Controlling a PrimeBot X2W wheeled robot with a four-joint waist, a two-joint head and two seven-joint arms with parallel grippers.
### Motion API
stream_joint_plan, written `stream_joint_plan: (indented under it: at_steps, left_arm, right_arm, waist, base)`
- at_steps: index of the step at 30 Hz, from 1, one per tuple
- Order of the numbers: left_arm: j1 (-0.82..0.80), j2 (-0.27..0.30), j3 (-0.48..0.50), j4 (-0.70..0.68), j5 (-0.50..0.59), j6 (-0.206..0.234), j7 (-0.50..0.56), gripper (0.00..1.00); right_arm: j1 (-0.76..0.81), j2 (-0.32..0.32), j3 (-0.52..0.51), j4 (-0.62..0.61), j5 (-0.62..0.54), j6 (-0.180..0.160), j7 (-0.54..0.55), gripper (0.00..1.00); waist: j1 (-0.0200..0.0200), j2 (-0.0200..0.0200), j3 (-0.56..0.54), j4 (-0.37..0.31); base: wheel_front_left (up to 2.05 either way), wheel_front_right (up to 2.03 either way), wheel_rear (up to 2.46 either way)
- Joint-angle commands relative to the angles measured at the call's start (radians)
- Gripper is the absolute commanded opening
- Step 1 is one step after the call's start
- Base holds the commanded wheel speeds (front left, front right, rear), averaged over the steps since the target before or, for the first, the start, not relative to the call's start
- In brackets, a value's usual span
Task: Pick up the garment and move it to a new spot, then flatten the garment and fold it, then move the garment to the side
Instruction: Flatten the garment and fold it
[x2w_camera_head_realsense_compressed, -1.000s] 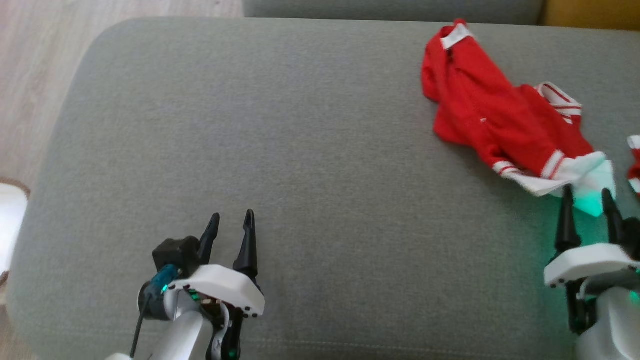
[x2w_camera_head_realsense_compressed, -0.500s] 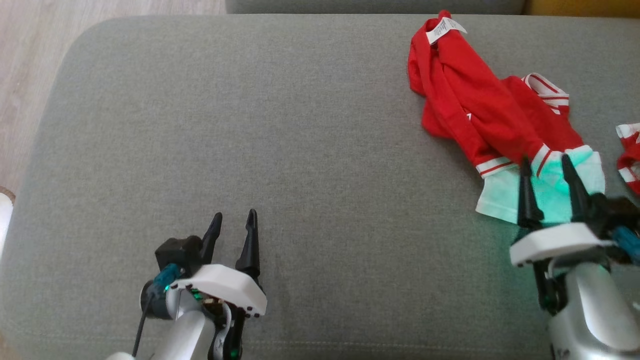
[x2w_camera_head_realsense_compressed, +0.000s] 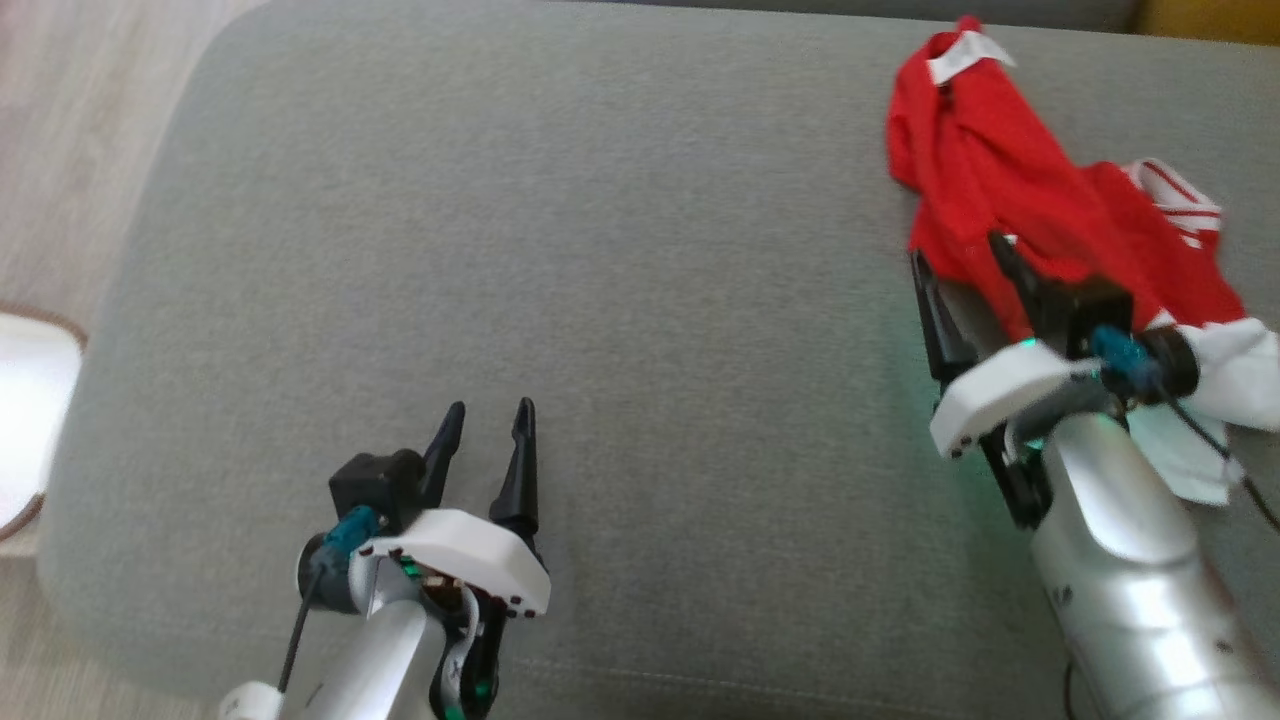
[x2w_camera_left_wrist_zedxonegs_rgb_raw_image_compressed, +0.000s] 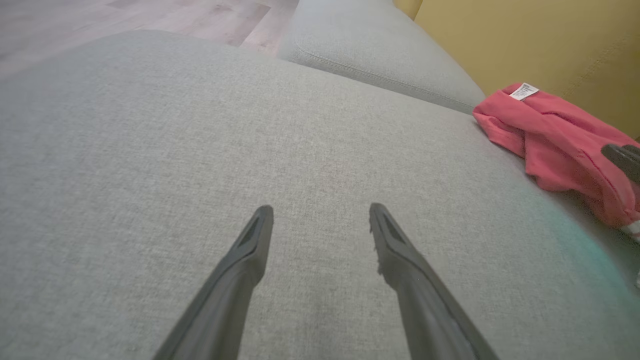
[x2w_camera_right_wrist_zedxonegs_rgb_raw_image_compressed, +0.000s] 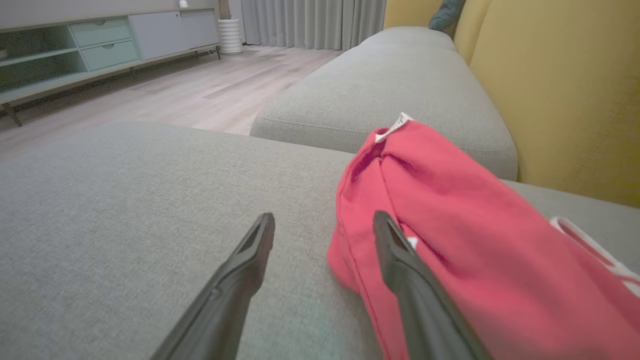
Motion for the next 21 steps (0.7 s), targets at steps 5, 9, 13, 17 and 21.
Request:
stream_joint_plan:
  at_steps: [5, 9, 13, 17, 21]
  left_arm:
    - [-0.024, 0.008, 0.015, -0.024, -0.002, 0.001, -0.005, 1.0]
    - [-0.028, 0.008, 0.011, -0.026, -0.003, 0.001, -0.005, 1.0]
    - [-0.032, 0.008, 0.0, -0.033, -0.004, 0.003, -0.005, 1.0]
    - [-0.039, 0.008, -0.014, -0.042, -0.013, 0.006, -0.005, 1.0]
    - [-0.038, 0.008, -0.016, -0.045, -0.02, 0.012, -0.005, 1.0]
  right_arm:
    - [-0.147, -0.003, -0.035, 0.121, -0.093, 0.007, -0.002, 1.0]
    - [-0.21, -0.021, -0.081, 0.182, -0.16, 0.007, 0.015, 1.0]
    - [-0.266, -0.028, -0.15, 0.251, -0.242, 0.007, 0.059, 1.0]
    - [-0.3, -0.027, -0.195, 0.298, -0.31, 0.007, 0.081, 0.82]
    - [-0.318, -0.018, -0.236, 0.33, -0.352, 0.007, 0.079, 0.0]
  waist:
    - [0.0, 0.0, 0.022, 0.065]
    - [0.0, 0.0, 0.032, 0.09]
    - [0.0, 0.0, 0.045, 0.122]
    - [0.0, 0.0, 0.056, 0.148]
    - [0.0, 0.0, 0.056, 0.16]
  base:
    - [0.0, 0.0, 0.0]
    - [0.0, 0.0, 0.0]
    - [0.0, 0.0, 0.0]
    - [0.0, 0.0, 0.0]
    - [0.0, 0.0, 0.0]
